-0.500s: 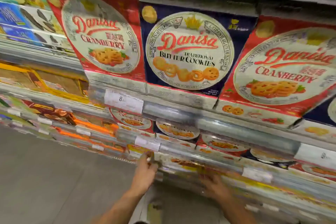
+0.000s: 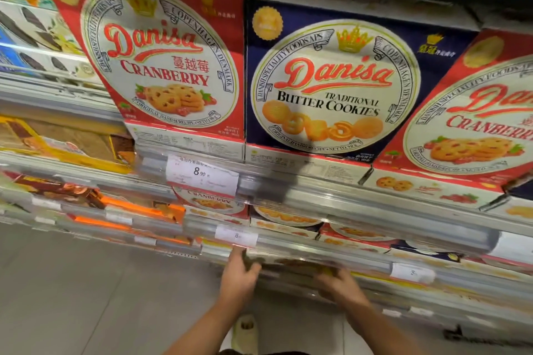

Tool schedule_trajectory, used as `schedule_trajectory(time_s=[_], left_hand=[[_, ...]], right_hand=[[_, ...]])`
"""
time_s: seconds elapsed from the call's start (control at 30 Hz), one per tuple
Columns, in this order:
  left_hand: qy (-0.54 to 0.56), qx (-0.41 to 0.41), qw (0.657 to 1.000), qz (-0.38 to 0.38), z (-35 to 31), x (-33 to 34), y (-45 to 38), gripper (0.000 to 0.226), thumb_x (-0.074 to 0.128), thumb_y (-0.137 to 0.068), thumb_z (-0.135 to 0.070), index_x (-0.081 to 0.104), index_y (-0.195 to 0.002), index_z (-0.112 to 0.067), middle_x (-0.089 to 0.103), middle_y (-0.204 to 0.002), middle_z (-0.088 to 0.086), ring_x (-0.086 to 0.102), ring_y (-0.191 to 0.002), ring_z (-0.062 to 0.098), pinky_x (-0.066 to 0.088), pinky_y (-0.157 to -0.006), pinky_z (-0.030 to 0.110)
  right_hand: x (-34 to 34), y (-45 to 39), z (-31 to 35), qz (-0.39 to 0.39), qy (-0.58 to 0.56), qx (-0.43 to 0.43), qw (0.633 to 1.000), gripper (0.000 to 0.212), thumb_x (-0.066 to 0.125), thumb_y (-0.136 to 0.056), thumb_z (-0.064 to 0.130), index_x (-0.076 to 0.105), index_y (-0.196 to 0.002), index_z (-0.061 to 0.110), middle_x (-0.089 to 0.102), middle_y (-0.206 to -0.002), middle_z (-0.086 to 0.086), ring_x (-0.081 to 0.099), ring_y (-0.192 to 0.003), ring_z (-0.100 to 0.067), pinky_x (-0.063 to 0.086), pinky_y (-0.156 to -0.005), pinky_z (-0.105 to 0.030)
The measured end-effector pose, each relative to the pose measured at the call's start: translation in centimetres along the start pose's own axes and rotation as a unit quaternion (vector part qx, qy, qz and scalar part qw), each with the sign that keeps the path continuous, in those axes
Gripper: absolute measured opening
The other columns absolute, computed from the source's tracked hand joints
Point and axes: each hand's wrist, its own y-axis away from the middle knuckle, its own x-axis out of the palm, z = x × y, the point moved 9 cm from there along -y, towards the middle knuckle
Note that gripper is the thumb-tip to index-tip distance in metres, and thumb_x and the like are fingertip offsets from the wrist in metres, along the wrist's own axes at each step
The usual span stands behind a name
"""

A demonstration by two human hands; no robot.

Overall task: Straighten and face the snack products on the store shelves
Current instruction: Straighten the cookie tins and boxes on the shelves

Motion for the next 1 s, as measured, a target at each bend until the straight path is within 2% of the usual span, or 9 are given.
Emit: schedule_trajectory(time_s=[0.13,0.23,0.37,0.47,0.53,0.63,0.73,0.9,1.0], left_hand=[[0.071,0.042,0.996,0.031,-0.5,-0.4,1.3,0.022,0.064,-0.096,-0.014,0.053,-0.110,-0.028,0.064,-0.086,-0.028,0.060,-0.082,-0.004,0.048,-0.080,0.033],[0.090,0.052,0.994,0.034,-0.1,-1.0,1.4,0.016,0.063,-0.092,-0.022,0.054,-0.096,-0.034,0.048,-0.071,-0.021,0.046,-0.069,0.002,0.038,-0.073,0.033],[0.101,0.055,0.992,0.050,0.3,-1.0,1.8,0.028,0.058,-0.083,-0.026,0.063,-0.104,-0.044,0.062,-0.082,-0.023,0.059,-0.082,0.008,0.046,-0.079,0.034],[0.092,0.048,0.994,0.046,0.7,-1.0,2.5,0.032,0.060,-0.087,-0.018,0.066,-0.115,-0.031,0.068,-0.094,-0.018,0.064,-0.098,0.020,0.049,-0.088,0.030],[0.061,0.069,0.995,0.037,0.3,-0.9,3.2,0.033,0.064,-0.091,-0.022,0.064,-0.121,-0.035,0.065,-0.105,-0.020,0.063,-0.101,0.010,0.047,-0.089,0.020],[-0.012,0.121,0.992,0.042,-0.8,0.4,4.0,0.042,0.073,-0.092,-0.023,0.055,-0.129,-0.034,0.055,-0.112,-0.010,0.058,-0.102,0.004,0.043,-0.079,0.007],[-0.026,0.101,0.992,0.077,-1.2,3.0,4.8,0.052,0.082,-0.083,-0.032,0.057,-0.128,-0.030,0.054,-0.115,-0.005,0.058,-0.104,0.010,0.050,-0.087,0.020],[0.052,0.041,0.982,0.178,-2.3,8.9,8.6,0.057,0.087,-0.069,-0.035,0.061,-0.119,-0.033,0.076,-0.109,0.000,0.073,-0.102,0.021,0.060,-0.088,0.044],[0.051,0.065,0.970,0.227,-4.5,12.7,11.9,0.048,0.082,-0.085,-0.014,0.056,-0.122,-0.028,0.075,-0.108,-0.004,0.073,-0.091,0.003,0.056,-0.072,0.017]], right_hand=[[-0.6,0.8,-0.1,-0.042,-0.014,-0.039,0.998,0.021,0.070,-0.091,0.000,0.063,-0.103,0.015,0.072,-0.093,-0.004,0.066,-0.088,-0.019,0.053,-0.082,-0.033],[-1.4,1.4,-0.5,-0.084,-0.043,-0.061,0.994,0.023,0.069,-0.089,-0.007,0.065,-0.108,0.007,0.073,-0.091,-0.002,0.068,-0.085,-0.015,0.052,-0.071,-0.023],[-2.1,1.8,-1.1,-0.099,-0.023,-0.071,0.992,0.041,0.074,-0.087,-0.001,0.059,-0.124,0.007,0.071,-0.102,-0.001,0.066,-0.095,-0.013,0.050,-0.080,-0.027],[-2.1,2.4,-1.5,-0.066,0.028,-0.069,0.995,0.052,0.076,-0.088,0.006,0.051,-0.128,0.030,0.065,-0.109,0.011,0.062,-0.102,-0.004,0.048,-0.094,-0.030],[-2.5,2.9,-2.5,-0.067,0.057,-0.060,0.994,0.054,0.076,-0.088,0.010,0.052,-0.128,0.038,0.065,-0.113,0.012,0.063,-0.104,-0.005,0.051,-0.099,-0.032],[-3.8,3.7,-4.8,-0.095,0.122,-0.063,0.986,0.049,0.078,-0.086,0.022,0.060,-0.131,0.031,0.070,-0.115,0.006,0.067,-0.106,-0.012,0.057,-0.098,-0.043],[-5.1,5.5,-6.7,-0.125,0.115,-0.060,0.984,0.033,0.077,-0.087,0.017,0.066,-0.112,0.036,0.074,-0.101,0.007,0.071,-0.094,-0.011,0.061,-0.085,-0.043],[-8.8,9.7,-10.3,-0.164,0.025,-0.074,0.983,0.028,0.081,-0.086,0.019,0.070,-0.109,0.029,0.077,-0.094,0.007,0.072,-0.085,-0.004,0.055,-0.070,-0.017],[-12.2,12.3,-13.2,-0.198,-0.022,-0.094,0.975,0.027,0.084,-0.083,0.030,0.073,-0.107,0.027,0.078,-0.092,0.009,0.073,-0.089,-0.009,0.059,-0.082,-0.030]])
